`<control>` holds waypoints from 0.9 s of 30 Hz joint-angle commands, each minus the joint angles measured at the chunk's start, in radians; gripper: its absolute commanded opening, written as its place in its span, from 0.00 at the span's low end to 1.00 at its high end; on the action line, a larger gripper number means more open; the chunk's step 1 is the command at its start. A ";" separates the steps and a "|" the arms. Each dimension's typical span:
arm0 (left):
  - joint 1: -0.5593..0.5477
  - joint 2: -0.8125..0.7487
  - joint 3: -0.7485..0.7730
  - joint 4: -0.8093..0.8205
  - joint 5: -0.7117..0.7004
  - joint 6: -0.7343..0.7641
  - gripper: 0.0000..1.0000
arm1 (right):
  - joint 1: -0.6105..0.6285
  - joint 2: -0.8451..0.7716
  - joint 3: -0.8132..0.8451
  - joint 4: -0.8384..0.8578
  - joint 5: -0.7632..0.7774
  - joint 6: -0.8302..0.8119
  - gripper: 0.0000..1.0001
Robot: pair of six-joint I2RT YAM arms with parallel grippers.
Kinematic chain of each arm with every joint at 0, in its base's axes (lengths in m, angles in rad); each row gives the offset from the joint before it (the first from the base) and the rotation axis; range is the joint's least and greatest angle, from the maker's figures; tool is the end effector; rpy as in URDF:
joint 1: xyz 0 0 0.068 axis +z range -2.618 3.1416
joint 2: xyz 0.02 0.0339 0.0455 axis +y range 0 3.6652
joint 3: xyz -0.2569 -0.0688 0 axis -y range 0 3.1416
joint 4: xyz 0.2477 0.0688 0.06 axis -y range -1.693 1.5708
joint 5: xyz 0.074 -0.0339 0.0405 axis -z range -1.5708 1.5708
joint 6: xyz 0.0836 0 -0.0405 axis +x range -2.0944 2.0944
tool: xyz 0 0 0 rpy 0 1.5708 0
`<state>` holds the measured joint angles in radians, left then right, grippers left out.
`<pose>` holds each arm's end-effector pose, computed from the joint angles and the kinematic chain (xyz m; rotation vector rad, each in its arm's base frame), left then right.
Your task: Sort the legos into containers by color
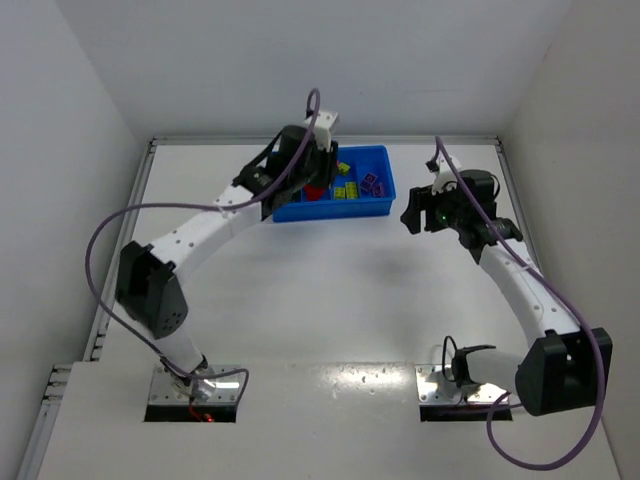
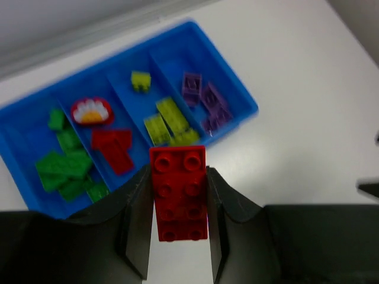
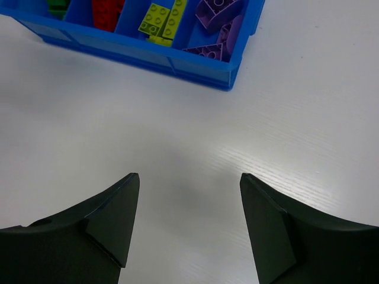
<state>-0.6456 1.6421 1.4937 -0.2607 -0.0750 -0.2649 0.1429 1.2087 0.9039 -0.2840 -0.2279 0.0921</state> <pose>0.3524 -0.2576 0.3299 0.3325 1.9878 -0.5136 0.3067 0.0632 0.2503 -0.1872 2.1589 0.3814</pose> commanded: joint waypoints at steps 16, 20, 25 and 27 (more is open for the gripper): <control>0.195 0.697 0.645 -0.055 -0.074 -0.005 0.10 | -0.098 -0.035 0.004 -0.015 -0.177 0.018 0.70; 0.230 0.739 0.669 -0.046 -0.074 0.018 0.36 | -0.098 -0.005 0.015 -0.024 -0.186 0.018 0.70; 0.239 0.762 0.680 -0.046 -0.083 0.019 1.00 | -0.098 0.018 0.024 -0.024 -0.186 0.028 0.71; 0.239 0.750 0.691 -0.046 -0.074 0.019 1.00 | -0.098 0.018 0.033 -0.024 -0.186 0.028 0.71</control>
<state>-0.4053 2.4054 2.1353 -0.3401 -0.1471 -0.2588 0.0483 1.2201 0.8944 -0.3233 -0.3965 0.1173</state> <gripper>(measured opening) 0.994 0.703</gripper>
